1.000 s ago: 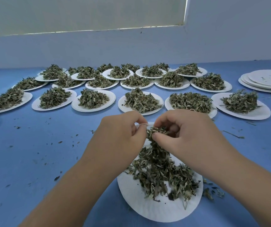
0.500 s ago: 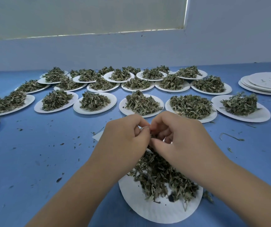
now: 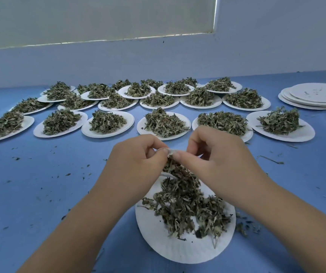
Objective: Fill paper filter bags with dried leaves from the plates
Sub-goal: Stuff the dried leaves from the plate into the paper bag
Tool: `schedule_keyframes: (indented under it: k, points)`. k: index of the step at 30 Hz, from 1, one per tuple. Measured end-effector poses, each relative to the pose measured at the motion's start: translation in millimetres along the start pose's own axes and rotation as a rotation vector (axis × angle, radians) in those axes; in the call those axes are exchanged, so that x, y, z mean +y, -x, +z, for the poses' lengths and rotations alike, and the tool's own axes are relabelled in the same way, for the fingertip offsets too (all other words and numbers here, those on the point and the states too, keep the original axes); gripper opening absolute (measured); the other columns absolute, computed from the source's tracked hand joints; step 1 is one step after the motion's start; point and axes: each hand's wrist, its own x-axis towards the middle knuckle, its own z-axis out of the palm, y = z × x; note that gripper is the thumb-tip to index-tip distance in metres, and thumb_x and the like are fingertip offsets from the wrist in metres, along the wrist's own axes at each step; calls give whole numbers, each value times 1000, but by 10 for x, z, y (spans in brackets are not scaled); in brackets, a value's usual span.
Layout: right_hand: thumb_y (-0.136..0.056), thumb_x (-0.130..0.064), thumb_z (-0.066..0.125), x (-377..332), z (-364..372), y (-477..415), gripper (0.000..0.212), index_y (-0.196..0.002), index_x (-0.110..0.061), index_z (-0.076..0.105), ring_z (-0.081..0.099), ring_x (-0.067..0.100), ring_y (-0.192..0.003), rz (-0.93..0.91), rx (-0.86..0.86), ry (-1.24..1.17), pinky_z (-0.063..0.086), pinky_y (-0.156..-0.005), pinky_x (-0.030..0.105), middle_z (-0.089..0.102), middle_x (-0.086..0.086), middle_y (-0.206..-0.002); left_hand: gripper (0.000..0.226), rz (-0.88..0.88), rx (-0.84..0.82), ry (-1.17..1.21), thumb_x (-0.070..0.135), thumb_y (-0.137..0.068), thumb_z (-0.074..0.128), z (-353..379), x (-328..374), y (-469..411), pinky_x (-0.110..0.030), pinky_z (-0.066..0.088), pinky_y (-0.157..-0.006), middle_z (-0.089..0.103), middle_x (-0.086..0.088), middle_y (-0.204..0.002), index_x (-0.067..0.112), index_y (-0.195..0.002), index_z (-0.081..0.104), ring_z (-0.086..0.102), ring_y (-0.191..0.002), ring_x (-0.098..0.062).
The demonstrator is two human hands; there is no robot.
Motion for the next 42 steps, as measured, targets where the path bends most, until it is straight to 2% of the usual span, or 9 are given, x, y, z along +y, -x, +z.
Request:
schedule_keyframes:
  k: [3, 7, 11, 19, 27, 30, 34, 37, 42]
  points:
    - [-70, -70, 53, 32, -82, 7, 44, -72, -26, 45, 47, 7, -60, 69, -60, 105, 36, -50, 23, 52, -4, -65, 16, -16, 11, 0, 24, -88, 61, 3, -13, -10, -12, 34, -45, 50, 2, -49, 27, -73, 68, 43, -44, -4]
    - [-51, -85, 54, -13, -62, 77, 62, -80, -34, 33, 43, 5, -56, 136, -246, 227, 35, -51, 24, 52, -10, -77, 17, -28, 15, -16, 24, -88, 62, 26, -27, -10, -12, 33, -45, 46, 8, -47, 28, -72, 67, 42, -45, -4]
    - [-55, -75, 65, -93, 62, 139, 66, -83, -31, 25, 44, 5, -58, 126, -259, 295, 35, -49, 26, 47, -10, -76, 19, -23, 49, -25, 22, -88, 62, 19, -31, -16, -11, 33, -43, 44, 7, -46, 26, -71, 66, 40, -43, -5]
    - [-82, -35, 64, -40, 67, 128, 36, -84, -33, 28, 48, 8, -63, 143, -248, 252, 41, -57, 28, 51, -7, -75, 20, -2, 52, -26, 21, -90, 61, 13, -27, -15, -11, 33, -43, 41, 6, -44, 25, -71, 65, 39, -42, -6]
    - [-79, -25, 65, -3, -35, 80, 26, -80, -34, 40, 44, 4, -54, 97, -181, 114, 40, -52, 23, 49, -10, -61, 21, 31, 43, -28, 20, -90, 62, 22, -31, -1, -10, 35, -45, 39, 3, -44, 27, -70, 64, 40, -44, -6]
    - [-79, -26, 69, -12, -45, 64, 26, -82, -34, 44, 49, 4, -60, 56, -143, 66, 43, -57, 23, 54, -19, -71, 21, 56, 39, -19, 19, -89, 62, 24, -32, 9, -11, 34, -45, 45, -7, -50, 28, -70, 64, 39, -45, -6]
    - [-80, -29, 72, -24, -22, 53, 31, -88, -35, 43, 51, 2, -71, -4, -67, 65, 43, -63, 22, 53, -13, -72, 21, 70, 37, -12, 19, -89, 61, 33, -17, 19, -11, 33, -45, 41, 2, -46, 28, -70, 64, 39, -44, -6]
    - [-80, -30, 73, -35, 1, 55, 33, -90, -39, 43, 52, 1, -74, -33, -59, 92, 44, -64, 22, 54, -14, -74, 21, 81, 36, -12, 18, -89, 62, 33, -10, 25, -12, 33, -45, 44, -6, -49, 28, -71, 64, 38, -45, -7]
    - [-78, -30, 76, -31, 30, 51, 16, -87, -33, 63, 52, 4, -68, -80, -66, 155, 43, -60, 20, 53, -19, -66, 19, 66, 25, 26, 18, -88, 61, 24, 28, 40, -12, 32, -44, 47, -9, -51, 27, -72, 66, 37, -43, -6]
